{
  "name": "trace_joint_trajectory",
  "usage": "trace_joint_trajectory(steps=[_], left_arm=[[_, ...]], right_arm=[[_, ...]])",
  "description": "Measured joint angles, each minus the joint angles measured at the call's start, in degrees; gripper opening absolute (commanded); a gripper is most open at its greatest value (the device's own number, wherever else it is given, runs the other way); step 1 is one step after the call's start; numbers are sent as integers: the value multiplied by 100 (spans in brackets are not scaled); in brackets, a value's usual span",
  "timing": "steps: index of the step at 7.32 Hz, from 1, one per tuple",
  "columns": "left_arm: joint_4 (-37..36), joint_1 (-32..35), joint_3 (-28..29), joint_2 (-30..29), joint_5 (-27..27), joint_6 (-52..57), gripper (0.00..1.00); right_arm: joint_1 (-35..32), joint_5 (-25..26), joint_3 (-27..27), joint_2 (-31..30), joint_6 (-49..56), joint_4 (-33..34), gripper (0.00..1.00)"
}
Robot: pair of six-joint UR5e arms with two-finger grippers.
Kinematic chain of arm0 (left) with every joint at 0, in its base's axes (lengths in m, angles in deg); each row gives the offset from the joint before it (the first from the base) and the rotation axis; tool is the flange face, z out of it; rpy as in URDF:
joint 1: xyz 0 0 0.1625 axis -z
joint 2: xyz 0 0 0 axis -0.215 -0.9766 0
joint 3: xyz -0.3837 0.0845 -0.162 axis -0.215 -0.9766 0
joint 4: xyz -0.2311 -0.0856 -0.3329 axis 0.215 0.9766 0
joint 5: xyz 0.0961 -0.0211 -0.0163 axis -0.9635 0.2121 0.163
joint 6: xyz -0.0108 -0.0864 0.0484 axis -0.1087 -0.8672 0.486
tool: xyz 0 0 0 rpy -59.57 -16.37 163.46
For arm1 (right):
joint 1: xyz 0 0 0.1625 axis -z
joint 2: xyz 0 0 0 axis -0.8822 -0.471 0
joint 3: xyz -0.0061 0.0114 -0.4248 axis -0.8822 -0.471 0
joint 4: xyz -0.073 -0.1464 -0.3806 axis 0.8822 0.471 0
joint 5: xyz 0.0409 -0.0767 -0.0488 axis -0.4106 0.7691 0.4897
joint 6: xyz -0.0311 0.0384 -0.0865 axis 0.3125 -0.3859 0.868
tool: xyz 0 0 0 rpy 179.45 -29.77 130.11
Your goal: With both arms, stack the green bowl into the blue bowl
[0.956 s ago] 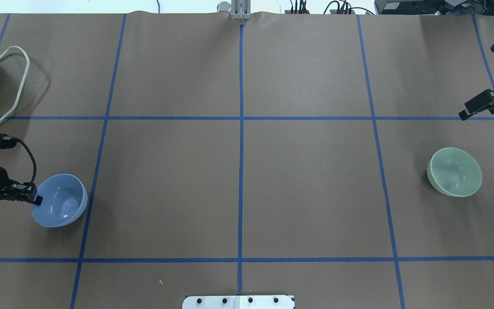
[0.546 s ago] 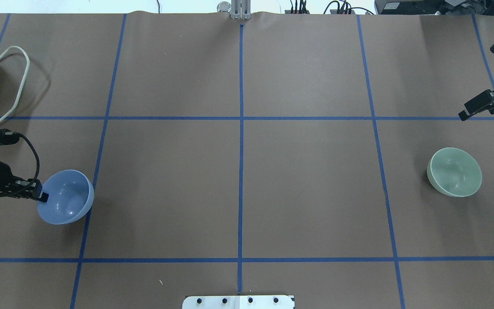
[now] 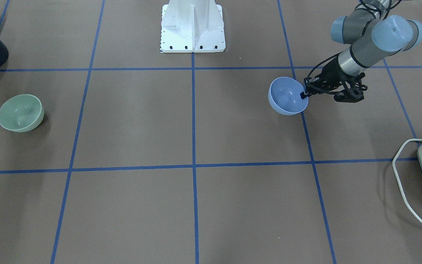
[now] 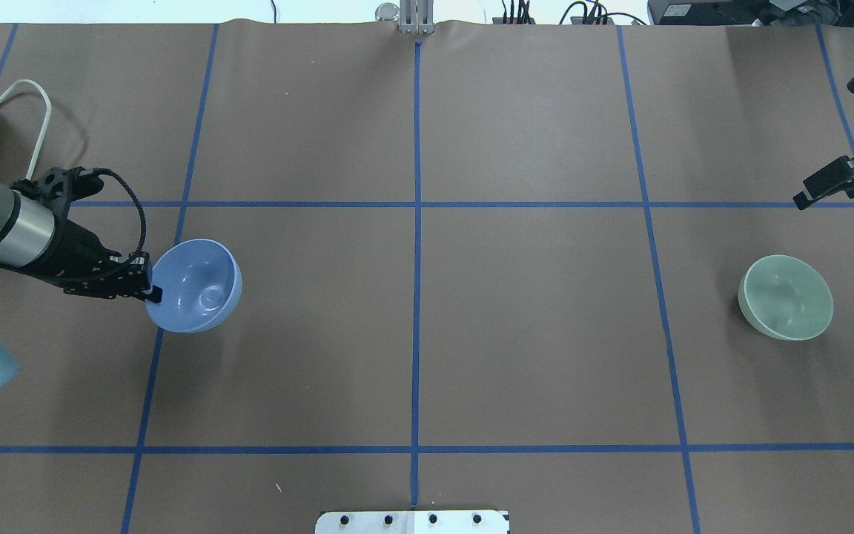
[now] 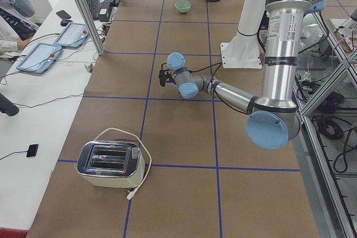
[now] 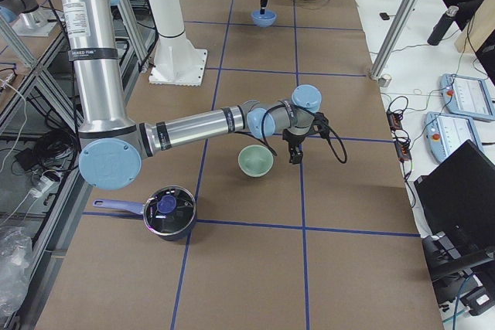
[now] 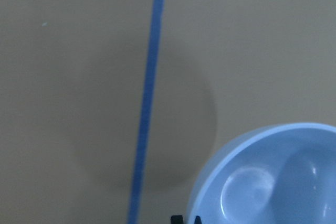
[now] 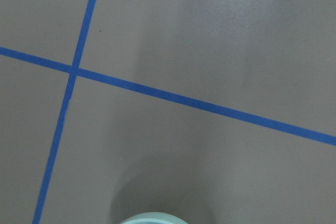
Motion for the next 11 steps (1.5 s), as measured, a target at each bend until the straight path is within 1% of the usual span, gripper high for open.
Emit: trace_joint_trajectory(steps=[3, 4, 5, 8, 11], left_arm=[[-1545, -24, 0, -1198, -38, -94, 0], [-1882, -72, 62, -1528, -61, -155, 0], [-2027, -140, 196, -1789, -98, -261, 0], [-2083, -503, 778, -2507, -510, -686, 0], [-2059, -833, 1112, -2913, -1020, -972, 0]], right_arm=[[0, -6, 4, -5, 2, 0, 100], [0, -6, 2, -8, 2, 0, 100], [0, -5, -1, -8, 2, 0, 100], [12, -5, -2, -9, -4, 0, 100], [38, -6, -2, -9, -7, 0, 100]])
